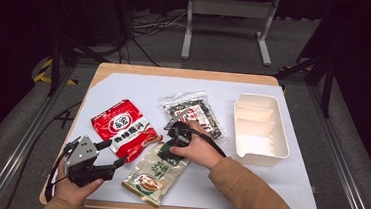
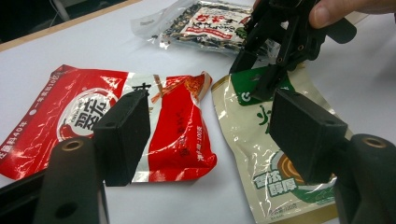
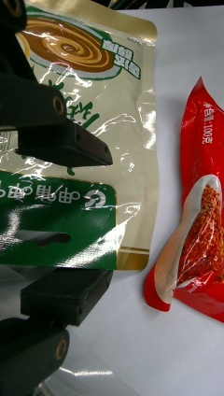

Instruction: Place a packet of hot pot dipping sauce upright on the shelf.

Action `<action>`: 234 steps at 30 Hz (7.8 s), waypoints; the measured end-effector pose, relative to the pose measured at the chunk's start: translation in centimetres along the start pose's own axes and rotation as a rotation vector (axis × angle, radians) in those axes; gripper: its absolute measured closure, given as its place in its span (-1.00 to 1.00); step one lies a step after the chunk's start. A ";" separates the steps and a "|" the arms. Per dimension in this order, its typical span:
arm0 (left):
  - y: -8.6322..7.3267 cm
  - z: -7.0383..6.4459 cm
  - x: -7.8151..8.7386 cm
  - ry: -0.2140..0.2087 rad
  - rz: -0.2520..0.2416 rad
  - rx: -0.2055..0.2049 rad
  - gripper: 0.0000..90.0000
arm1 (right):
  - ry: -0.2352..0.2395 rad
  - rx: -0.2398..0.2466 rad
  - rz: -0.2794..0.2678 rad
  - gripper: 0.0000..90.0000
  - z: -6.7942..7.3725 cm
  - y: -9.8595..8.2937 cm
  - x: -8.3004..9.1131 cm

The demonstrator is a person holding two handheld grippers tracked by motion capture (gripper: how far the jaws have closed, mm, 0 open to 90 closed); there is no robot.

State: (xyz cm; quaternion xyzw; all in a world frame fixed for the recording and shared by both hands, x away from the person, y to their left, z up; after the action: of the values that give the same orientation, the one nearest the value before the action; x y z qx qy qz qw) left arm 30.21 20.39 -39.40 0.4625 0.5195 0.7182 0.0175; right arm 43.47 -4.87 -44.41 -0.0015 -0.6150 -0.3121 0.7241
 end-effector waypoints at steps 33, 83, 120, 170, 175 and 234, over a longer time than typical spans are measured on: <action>0.0 -0.1 -0.1 0.003 0.005 -0.005 -0.34 | 0.018 0.150 0.066 0.30 3.7 0.1 0.9; 0.0 0.0 -0.1 0.010 0.002 0.002 -0.34 | 0.178 0.152 -0.008 1.00 7.0 1.1 7.5; -0.2 1.2 -0.5 0.039 0.000 0.049 -0.34 | -0.035 0.162 -0.120 1.00 5.2 -1.8 18.6; -1.5 3.1 -0.3 0.077 -0.020 0.142 -0.36 | -0.328 0.001 -0.181 1.00 -3.4 -6.8 29.7; -1.5 3.1 -0.3 0.079 -0.018 0.141 -0.37 | -0.353 0.002 -0.171 1.00 -4.3 -7.1 30.3; -3.4 3.1 0.9 0.126 -0.001 0.205 -0.37 | -0.658 0.210 -0.049 1.00 -13.8 -9.5 31.0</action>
State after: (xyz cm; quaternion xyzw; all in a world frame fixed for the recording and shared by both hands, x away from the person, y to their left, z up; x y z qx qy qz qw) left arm 30.30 24.64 -41.32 0.4154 0.5907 0.6889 -0.0623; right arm 52.95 -31.79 -23.80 -0.0127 -0.8442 -0.2473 0.4753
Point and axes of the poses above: each handheld gripper's, and its own axes: x roughly backward along the jaws, y roughly out of its top, z roughly to its left, the point moved 2 cm from there along -x, roughly forward along the jaws, and after that the axes turned 10 degrees about z, right-handed, at the moved point
